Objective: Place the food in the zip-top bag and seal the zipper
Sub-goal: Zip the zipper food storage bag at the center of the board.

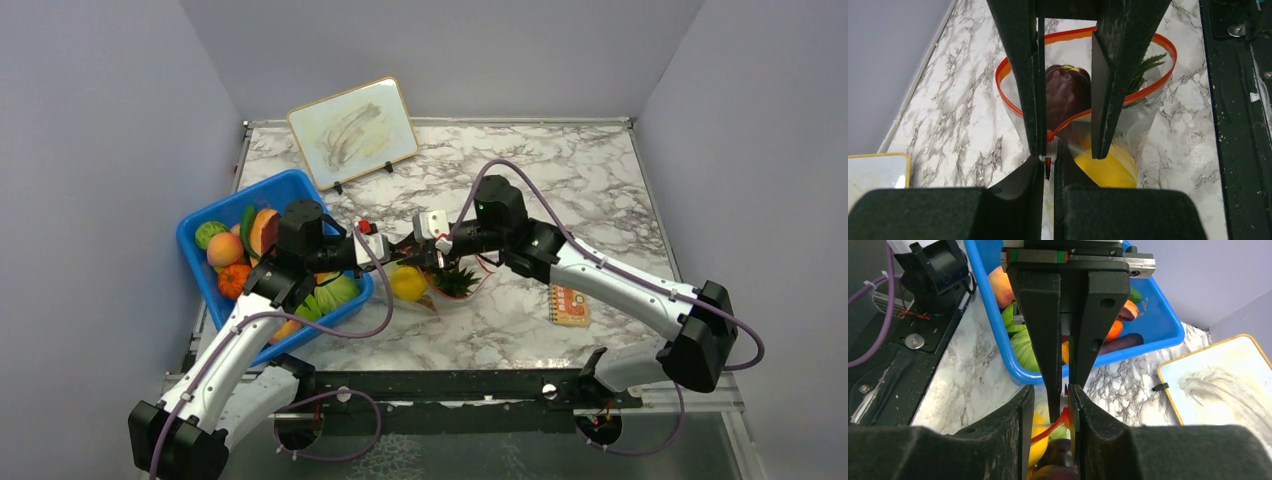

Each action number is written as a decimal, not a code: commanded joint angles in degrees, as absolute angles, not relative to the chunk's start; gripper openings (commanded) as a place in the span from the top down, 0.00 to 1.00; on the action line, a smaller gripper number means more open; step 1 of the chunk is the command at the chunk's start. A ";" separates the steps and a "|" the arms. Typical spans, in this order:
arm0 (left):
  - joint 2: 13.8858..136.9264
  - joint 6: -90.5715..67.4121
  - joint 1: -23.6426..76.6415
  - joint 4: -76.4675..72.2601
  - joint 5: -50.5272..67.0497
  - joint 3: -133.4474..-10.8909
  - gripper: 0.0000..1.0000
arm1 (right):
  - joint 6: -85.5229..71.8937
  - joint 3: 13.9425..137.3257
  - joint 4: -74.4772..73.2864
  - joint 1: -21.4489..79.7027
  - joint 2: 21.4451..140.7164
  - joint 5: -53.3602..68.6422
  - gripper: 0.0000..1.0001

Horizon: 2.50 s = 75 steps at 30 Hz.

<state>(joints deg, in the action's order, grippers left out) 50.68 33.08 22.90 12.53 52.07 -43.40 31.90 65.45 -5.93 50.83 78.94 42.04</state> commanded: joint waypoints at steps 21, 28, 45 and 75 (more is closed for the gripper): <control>48.12 35.50 23.35 11.58 55.89 -44.91 1.00 | 35.02 67.79 -7.25 52.03 82.08 32.80 0.76; 47.03 35.52 23.31 12.91 53.44 -45.02 0.87 | 34.46 65.88 -6.00 52.03 80.95 29.72 0.99; 45.77 41.22 23.47 20.30 52.01 -45.58 0.77 | 36.13 66.02 -6.20 52.03 79.90 27.60 0.99; 46.16 43.51 23.48 22.03 50.97 -48.16 1.00 | 34.29 69.50 -8.60 52.03 82.57 30.97 0.85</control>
<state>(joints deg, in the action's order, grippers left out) 46.81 42.61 23.22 21.69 48.49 -46.52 34.74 67.24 -9.91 52.38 81.38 29.89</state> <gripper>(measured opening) 0.010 0.201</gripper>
